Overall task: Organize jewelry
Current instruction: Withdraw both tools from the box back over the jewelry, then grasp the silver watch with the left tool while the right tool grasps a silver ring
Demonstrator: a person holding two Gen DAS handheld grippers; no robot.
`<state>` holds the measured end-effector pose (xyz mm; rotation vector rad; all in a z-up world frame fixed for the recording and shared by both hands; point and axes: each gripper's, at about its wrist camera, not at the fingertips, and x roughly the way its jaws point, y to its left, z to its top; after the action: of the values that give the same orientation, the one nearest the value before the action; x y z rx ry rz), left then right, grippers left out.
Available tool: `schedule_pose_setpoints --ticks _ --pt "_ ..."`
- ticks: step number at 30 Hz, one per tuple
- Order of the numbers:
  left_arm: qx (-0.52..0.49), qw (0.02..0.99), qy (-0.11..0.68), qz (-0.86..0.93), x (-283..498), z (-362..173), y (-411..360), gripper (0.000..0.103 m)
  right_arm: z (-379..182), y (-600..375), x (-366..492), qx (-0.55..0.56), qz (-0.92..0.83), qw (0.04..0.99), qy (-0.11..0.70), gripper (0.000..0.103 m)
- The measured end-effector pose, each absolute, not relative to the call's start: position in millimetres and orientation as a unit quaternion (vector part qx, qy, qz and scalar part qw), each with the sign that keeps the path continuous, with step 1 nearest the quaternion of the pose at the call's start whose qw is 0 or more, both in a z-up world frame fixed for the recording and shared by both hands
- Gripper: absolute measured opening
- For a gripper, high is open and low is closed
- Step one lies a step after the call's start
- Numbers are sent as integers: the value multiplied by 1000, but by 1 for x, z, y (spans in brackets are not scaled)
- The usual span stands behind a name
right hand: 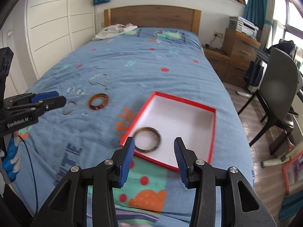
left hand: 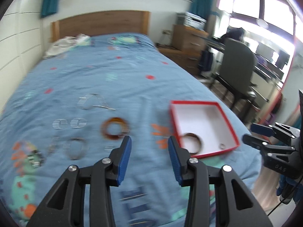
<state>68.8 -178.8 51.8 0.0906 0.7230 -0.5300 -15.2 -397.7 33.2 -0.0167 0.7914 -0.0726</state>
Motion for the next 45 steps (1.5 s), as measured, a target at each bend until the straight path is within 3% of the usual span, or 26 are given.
schedule_pose_setpoints --ticks 9,17,32,45 --pt "24 939 324 -114 91 74 -10 39 55 -317 4 -18 26 933 358 43" --pt "-5 934 355 -47 106 37 73 39 43 -279 29 -19 59 929 365 43" --pt "-5 907 409 -98 189 -39 32 39 -40 -256 113 15 97 904 417 41" --pt "66 873 472 -107 266 -107 5 39 -101 -244 175 34 126 883 450 41"
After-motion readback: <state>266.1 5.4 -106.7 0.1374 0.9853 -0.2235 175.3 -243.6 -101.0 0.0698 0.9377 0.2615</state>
